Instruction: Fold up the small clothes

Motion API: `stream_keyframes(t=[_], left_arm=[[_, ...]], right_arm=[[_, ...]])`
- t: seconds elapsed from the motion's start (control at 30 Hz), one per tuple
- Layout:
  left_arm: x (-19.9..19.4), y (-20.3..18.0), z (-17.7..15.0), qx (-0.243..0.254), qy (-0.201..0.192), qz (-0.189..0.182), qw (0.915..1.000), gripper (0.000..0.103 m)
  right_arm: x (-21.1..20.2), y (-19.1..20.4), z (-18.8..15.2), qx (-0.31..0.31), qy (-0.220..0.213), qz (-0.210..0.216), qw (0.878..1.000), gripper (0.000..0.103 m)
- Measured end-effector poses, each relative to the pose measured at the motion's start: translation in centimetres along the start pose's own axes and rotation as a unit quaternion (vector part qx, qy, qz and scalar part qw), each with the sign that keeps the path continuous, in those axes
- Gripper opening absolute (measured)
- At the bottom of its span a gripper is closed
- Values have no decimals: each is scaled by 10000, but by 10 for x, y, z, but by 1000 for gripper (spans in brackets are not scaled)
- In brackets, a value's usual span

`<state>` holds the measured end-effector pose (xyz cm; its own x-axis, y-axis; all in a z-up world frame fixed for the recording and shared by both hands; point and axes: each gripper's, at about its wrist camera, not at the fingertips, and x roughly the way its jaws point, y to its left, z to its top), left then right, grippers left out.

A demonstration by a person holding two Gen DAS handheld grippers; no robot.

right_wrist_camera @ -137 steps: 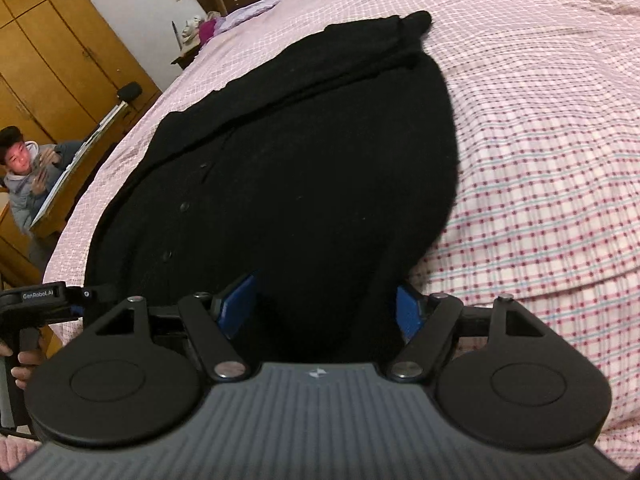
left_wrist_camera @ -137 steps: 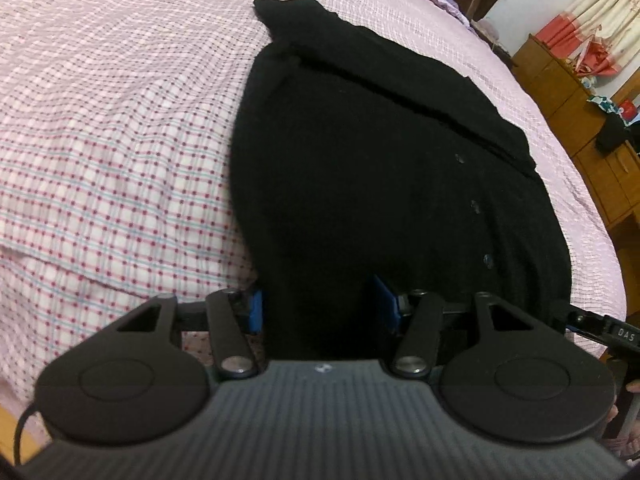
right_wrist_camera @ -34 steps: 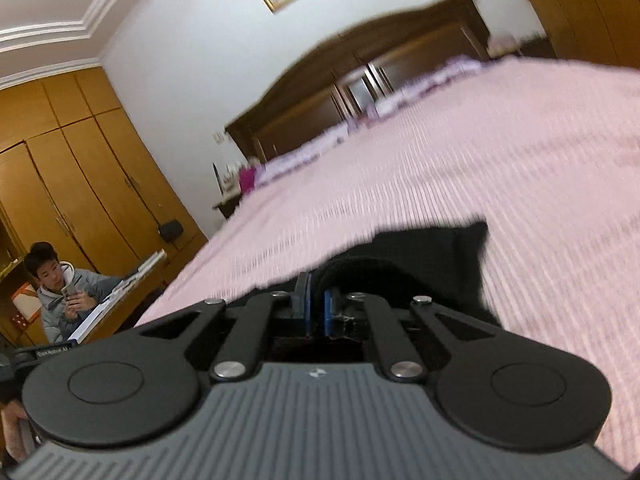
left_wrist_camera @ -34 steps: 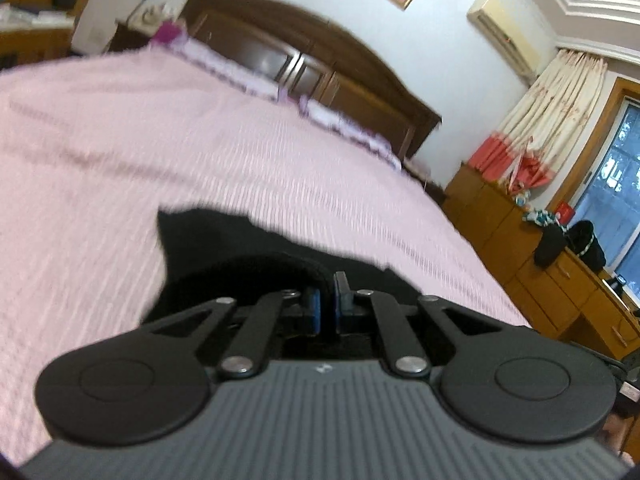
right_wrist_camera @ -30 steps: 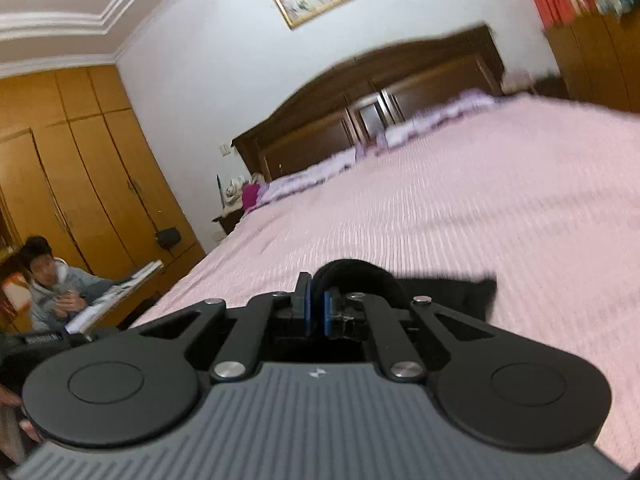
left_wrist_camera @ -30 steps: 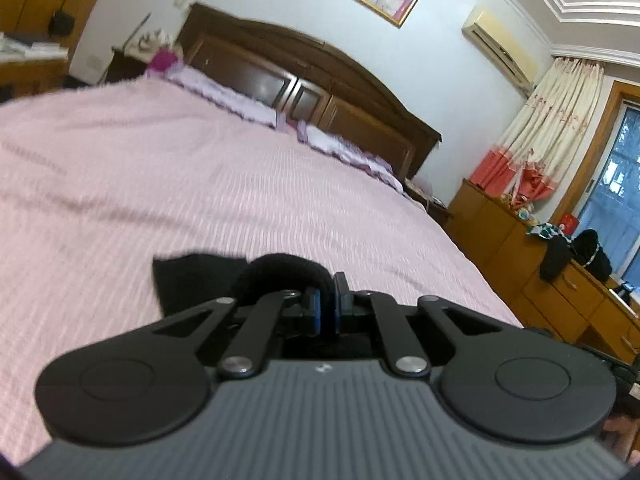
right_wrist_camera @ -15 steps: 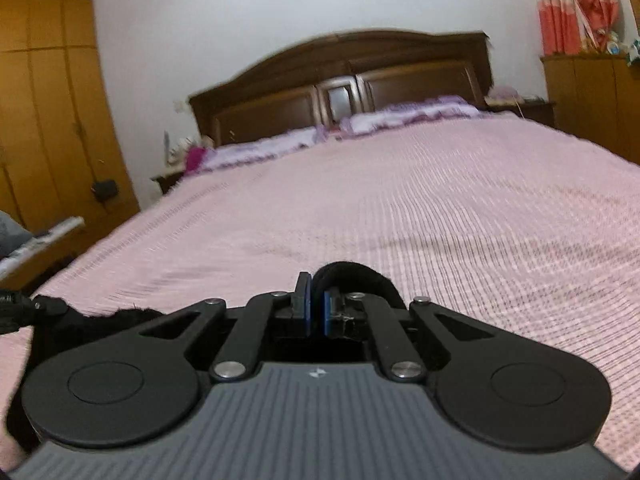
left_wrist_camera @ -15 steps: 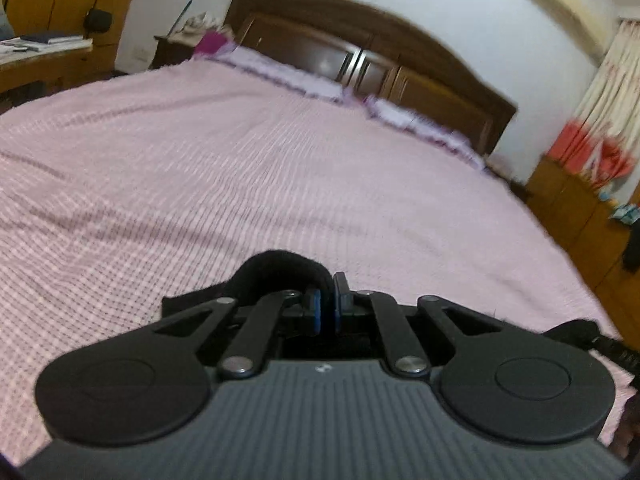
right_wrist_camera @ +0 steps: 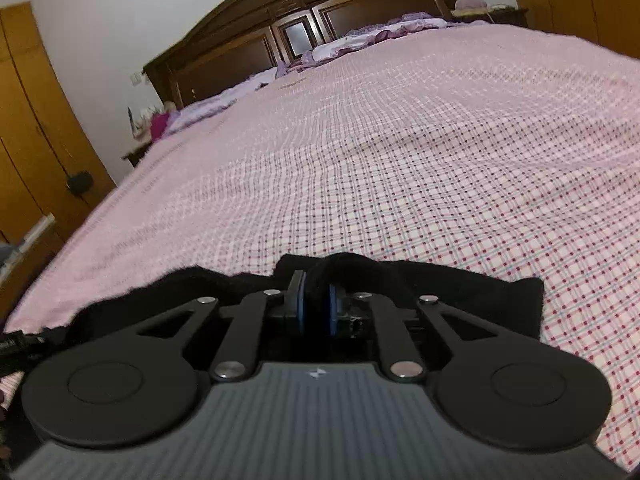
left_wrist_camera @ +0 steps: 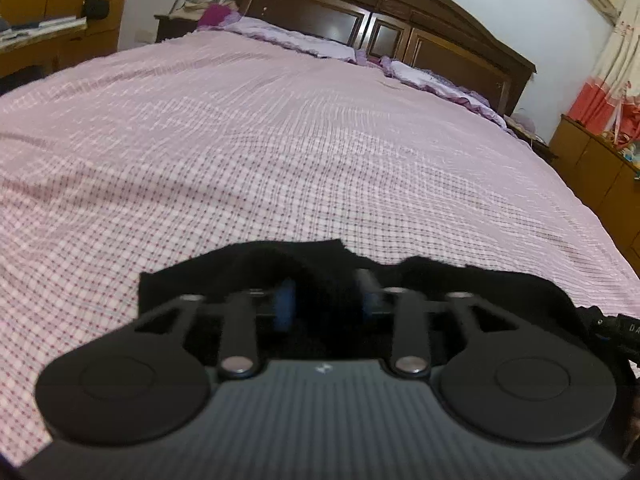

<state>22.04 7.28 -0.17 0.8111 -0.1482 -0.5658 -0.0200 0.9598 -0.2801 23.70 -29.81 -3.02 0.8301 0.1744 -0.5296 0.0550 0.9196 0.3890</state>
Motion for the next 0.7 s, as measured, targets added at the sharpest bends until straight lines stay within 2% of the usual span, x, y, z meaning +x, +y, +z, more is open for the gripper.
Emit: stream_keyframes(t=[0.03, 0.07, 0.13, 0.17, 0.3, 0.47, 0.7], left_arm=[[-5, -3, 0, 60, -69, 27, 10000, 60], [-9, -4, 1, 130, -126, 47, 9998, 60], [-16, -8, 2, 271, -167, 113, 9994, 60], [-19, -9, 3, 292, -156, 162, 9993, 60], [-38, -10, -1, 154, -84, 470, 9987, 60], [-59, -12, -14, 142, 129, 392, 9990, 60], [-88, -18, -30, 389, 385, 281, 9981, 60]], right_arm=[[-4, -1, 0, 30, -31, 49, 10000, 28], [-8, -1, 0, 34, -90, 47, 9999, 45], [-22, -2, 0, 42, -255, 23, 9997, 65], [-28, -3, -1, 49, -337, 42, 9994, 68], [-54, -10, -3, 134, -303, 223, 9992, 68], [-88, -18, -19, 170, -311, 136, 9993, 69], [-133, -27, -39, -23, -356, 25, 9994, 73]])
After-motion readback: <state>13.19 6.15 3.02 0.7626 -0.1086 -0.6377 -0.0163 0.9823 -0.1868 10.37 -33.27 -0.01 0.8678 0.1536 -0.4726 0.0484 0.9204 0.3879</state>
